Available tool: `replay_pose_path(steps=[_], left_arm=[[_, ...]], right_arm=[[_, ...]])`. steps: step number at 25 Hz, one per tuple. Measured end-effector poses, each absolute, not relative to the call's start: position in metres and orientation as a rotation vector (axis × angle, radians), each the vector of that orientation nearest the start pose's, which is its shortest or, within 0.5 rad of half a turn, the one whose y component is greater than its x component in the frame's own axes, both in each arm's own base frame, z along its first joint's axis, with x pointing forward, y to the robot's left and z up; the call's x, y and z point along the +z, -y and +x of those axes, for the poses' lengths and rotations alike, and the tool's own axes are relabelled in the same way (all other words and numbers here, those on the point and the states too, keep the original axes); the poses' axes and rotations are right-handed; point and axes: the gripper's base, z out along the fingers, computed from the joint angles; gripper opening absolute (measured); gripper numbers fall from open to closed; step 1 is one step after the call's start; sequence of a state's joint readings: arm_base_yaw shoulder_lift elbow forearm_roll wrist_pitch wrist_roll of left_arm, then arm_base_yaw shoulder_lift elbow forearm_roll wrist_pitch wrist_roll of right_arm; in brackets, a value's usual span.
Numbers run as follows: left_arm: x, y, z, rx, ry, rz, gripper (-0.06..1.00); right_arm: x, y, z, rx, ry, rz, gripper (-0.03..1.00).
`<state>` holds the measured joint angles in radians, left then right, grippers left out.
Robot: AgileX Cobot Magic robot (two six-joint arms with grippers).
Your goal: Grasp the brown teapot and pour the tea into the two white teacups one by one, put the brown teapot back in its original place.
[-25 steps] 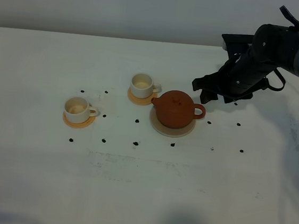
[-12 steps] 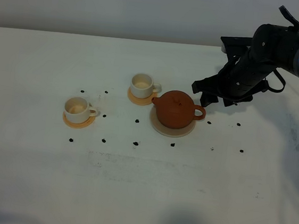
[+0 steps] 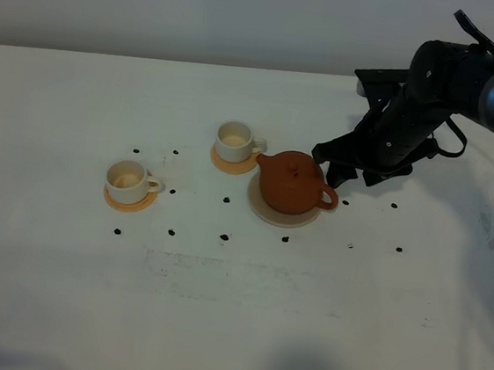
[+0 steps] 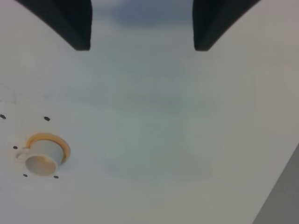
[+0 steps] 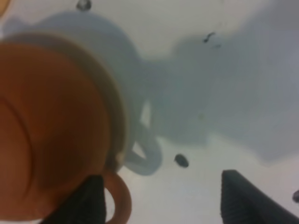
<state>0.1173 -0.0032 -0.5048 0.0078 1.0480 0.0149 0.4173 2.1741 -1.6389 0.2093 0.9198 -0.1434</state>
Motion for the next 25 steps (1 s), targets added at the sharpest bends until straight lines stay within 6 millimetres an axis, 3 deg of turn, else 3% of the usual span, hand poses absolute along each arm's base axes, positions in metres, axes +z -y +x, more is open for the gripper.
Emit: replay_pose_path(steps=[25], left_arm=[[0.2796, 0.0000, -0.0055, 0.093, -2.022, -0.104, 0.50]], right_arm=[[0.1638, -0.1971, 0.3915, 0.285, -2.914, -0.777, 0.51]])
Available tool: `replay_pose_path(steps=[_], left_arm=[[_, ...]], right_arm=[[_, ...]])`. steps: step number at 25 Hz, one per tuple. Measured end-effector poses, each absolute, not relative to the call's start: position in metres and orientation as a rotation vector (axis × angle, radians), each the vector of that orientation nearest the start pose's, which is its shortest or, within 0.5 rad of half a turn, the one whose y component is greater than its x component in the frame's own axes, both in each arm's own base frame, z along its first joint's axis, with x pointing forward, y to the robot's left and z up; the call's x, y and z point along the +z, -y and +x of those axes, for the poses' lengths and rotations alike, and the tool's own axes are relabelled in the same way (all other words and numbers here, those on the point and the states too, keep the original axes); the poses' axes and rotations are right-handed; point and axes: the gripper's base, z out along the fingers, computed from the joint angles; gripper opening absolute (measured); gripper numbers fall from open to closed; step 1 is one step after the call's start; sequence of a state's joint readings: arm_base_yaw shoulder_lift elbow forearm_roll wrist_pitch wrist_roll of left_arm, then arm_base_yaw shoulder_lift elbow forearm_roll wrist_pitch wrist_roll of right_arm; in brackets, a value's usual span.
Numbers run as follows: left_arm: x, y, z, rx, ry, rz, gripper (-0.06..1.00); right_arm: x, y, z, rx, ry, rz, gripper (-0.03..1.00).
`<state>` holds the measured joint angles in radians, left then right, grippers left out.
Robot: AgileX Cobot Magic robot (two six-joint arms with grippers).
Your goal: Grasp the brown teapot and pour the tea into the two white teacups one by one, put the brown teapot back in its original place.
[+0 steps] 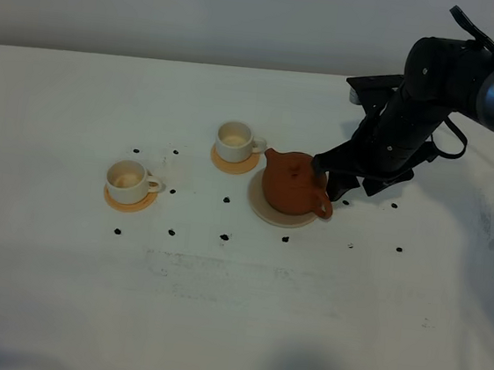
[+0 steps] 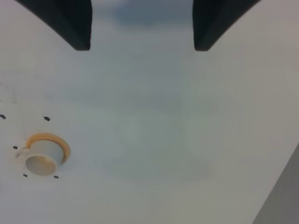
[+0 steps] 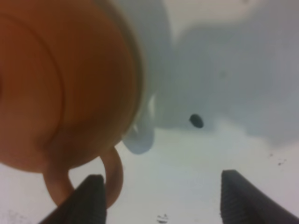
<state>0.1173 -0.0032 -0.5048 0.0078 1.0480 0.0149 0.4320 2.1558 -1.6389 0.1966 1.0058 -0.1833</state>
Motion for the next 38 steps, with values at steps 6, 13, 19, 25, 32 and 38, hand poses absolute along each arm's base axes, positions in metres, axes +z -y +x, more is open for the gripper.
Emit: replay_pose_path(steps=[6, 13, 19, 25, 32, 38], left_arm=[[0.280, 0.000, -0.005, 0.093, -2.022, -0.104, 0.50], [0.280, 0.000, -0.005, 0.093, -2.022, -0.104, 0.50], [0.280, 0.000, -0.005, 0.093, -2.022, -0.104, 0.50], [0.280, 0.000, -0.005, 0.093, -2.022, -0.104, 0.50], [0.280, 0.000, -0.005, 0.093, -2.022, -0.104, 0.50], [0.280, 0.000, -0.005, 0.093, -2.022, -0.104, 0.50]], right_arm=[[0.164, -0.204, 0.387, 0.311, -2.918, -0.817, 0.51], [0.165, -0.208, 0.384, 0.334, -2.917, -0.834, 0.51], [0.196, -0.195, 0.384, 0.284, -2.860, -0.804, 0.51], [0.241, -0.203, 0.367, 0.325, -2.798, -0.728, 0.51], [0.283, -0.223, 0.336, 0.337, -2.685, -0.792, 0.51], [0.332, -0.219, 0.302, 0.251, -2.571, -0.870, 0.51]])
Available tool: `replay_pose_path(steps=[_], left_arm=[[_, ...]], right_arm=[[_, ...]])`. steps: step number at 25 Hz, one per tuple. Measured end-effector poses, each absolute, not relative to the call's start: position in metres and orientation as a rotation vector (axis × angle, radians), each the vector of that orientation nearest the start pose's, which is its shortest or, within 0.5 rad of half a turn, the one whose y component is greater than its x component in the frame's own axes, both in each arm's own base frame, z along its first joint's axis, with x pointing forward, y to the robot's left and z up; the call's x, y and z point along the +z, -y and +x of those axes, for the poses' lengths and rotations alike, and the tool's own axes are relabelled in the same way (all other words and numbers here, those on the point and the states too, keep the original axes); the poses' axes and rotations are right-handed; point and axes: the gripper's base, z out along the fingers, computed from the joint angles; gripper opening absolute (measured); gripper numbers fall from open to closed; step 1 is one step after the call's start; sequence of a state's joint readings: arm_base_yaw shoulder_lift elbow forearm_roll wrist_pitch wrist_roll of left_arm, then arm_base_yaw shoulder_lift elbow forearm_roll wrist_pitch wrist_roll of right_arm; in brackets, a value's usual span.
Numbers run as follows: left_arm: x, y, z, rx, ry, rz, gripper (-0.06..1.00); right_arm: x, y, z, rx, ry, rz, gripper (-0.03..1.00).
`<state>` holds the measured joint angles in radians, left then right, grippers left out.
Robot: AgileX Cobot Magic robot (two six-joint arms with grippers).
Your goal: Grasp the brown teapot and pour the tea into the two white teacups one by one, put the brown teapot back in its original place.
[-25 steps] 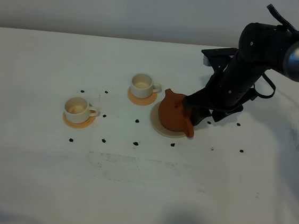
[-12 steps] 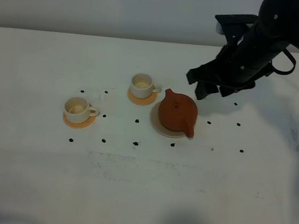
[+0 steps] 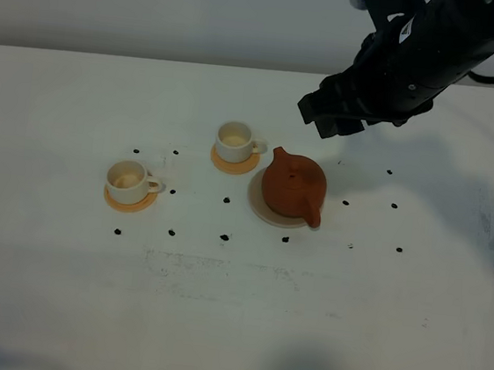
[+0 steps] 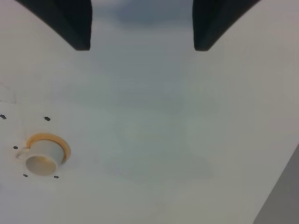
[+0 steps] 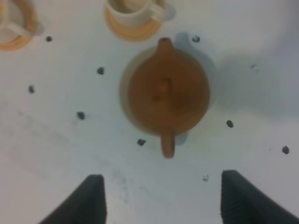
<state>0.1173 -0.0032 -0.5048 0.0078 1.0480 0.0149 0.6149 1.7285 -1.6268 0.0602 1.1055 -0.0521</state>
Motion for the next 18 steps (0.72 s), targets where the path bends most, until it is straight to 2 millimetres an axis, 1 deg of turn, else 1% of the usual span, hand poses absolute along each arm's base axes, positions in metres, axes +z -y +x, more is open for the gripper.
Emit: replay_pose_path(steps=[3, 4, 5, 7, 10, 12, 14, 18], left_arm=[[0.280, 0.000, -0.005, 0.093, -2.022, -0.104, 0.50], [0.280, 0.000, -0.005, 0.093, -2.022, -0.104, 0.50], [0.280, 0.000, -0.005, 0.093, -2.022, -0.104, 0.50], [0.280, 0.000, -0.005, 0.093, -2.022, -0.104, 0.50], [0.280, 0.000, -0.005, 0.093, -2.022, -0.104, 0.50], [0.280, 0.000, -0.005, 0.093, -2.022, -0.104, 0.50], [0.280, 0.000, -0.005, 0.093, -2.022, -0.104, 0.50], [0.280, 0.000, -0.005, 0.093, -2.022, -0.104, 0.50]], right_arm=[[0.351, -0.220, 0.287, 0.245, -2.524, -0.867, 0.51], [0.354, -0.220, 0.283, 0.248, -2.512, -0.856, 0.51], [0.352, -0.219, 0.281, 0.251, -2.507, -0.849, 0.51], [0.342, -0.218, 0.277, 0.270, -2.507, -0.832, 0.51], [0.314, -0.218, 0.274, 0.305, -2.536, -0.803, 0.51], [0.300, -0.219, 0.274, 0.320, -2.552, -0.770, 0.51], [0.286, -0.220, 0.278, 0.320, -2.587, -0.746, 0.51], [0.252, -0.223, 0.295, 0.292, -2.675, -0.714, 0.51]])
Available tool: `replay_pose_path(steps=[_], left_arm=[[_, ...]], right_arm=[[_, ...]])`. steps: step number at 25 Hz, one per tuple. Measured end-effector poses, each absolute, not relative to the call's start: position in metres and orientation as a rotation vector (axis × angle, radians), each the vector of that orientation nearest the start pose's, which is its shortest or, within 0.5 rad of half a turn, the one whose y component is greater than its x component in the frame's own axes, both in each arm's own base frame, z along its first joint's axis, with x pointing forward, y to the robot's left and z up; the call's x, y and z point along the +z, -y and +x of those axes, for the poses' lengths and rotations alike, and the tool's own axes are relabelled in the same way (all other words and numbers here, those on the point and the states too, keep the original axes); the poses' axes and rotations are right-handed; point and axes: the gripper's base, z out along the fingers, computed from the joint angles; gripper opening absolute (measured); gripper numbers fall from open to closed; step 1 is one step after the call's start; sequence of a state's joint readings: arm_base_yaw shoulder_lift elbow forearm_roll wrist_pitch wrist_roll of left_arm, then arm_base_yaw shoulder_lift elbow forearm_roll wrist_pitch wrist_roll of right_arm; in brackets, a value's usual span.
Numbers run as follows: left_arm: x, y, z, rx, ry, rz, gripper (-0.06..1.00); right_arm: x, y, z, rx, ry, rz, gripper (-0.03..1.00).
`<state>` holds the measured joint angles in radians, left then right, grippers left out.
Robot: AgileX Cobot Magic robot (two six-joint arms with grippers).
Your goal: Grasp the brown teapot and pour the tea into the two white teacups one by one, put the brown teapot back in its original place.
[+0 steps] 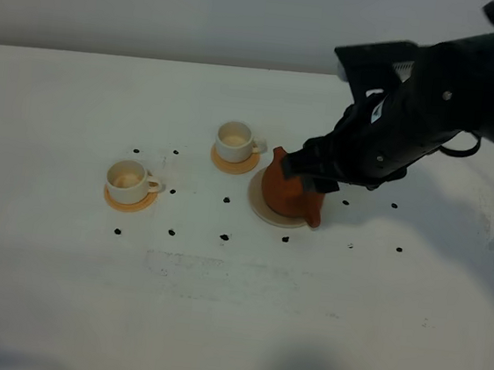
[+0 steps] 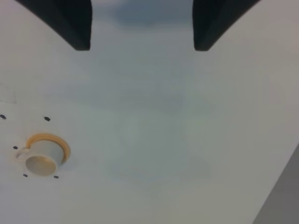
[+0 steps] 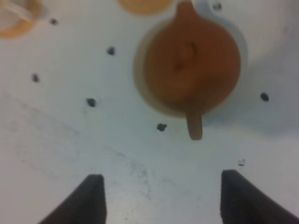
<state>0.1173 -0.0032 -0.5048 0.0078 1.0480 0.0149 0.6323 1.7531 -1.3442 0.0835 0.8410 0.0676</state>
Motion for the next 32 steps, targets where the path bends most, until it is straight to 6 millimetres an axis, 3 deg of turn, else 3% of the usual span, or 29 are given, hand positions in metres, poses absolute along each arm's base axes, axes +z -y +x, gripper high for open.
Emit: replay_pose_path(steps=[4, 8, 17, 32], left_arm=[[0.280, 0.000, -0.005, 0.093, -2.022, -0.104, 0.50], [0.280, 0.000, -0.005, 0.093, -2.022, -0.104, 0.50], [0.280, 0.000, -0.005, 0.093, -2.022, -0.104, 0.50], [0.280, 0.000, -0.005, 0.093, -2.022, -0.104, 0.50]], right_arm=[[0.222, -0.222, 0.307, 0.250, -2.746, -0.703, 0.51], [0.206, -0.223, 0.317, 0.220, -2.774, -0.701, 0.51], [0.188, -0.234, 0.341, 0.182, -2.794, -0.716, 0.51], [0.172, -0.236, 0.347, 0.129, -2.790, -0.769, 0.51]])
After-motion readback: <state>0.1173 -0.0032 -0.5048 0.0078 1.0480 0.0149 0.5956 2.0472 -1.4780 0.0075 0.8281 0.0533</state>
